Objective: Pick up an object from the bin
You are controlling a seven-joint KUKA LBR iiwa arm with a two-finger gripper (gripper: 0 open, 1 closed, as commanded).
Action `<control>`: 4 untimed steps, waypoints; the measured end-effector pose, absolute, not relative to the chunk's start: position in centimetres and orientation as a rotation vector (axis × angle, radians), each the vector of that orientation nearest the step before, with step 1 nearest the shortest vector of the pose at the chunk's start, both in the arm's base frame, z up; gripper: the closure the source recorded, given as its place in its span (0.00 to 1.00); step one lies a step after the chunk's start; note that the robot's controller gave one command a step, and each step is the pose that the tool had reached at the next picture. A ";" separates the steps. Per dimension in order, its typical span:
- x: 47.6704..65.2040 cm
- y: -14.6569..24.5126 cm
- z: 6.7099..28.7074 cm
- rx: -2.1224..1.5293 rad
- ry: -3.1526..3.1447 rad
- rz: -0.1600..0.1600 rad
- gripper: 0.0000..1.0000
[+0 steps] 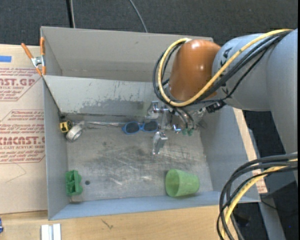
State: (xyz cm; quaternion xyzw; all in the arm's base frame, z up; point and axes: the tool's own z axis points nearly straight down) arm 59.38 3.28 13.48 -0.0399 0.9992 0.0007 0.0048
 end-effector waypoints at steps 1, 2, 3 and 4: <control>59.7 1.1 7.7 0.128 3.128 0.012 0.00; 54.0 0.3 10.2 0.642 3.076 0.001 0.00; 48.4 -4.9 10.6 0.163 3.140 -0.004 0.00; 48.7 -7.4 8.0 -0.174 3.134 0.001 0.00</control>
Offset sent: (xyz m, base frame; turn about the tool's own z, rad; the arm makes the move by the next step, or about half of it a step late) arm -0.0008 -0.0273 -0.0648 0.1662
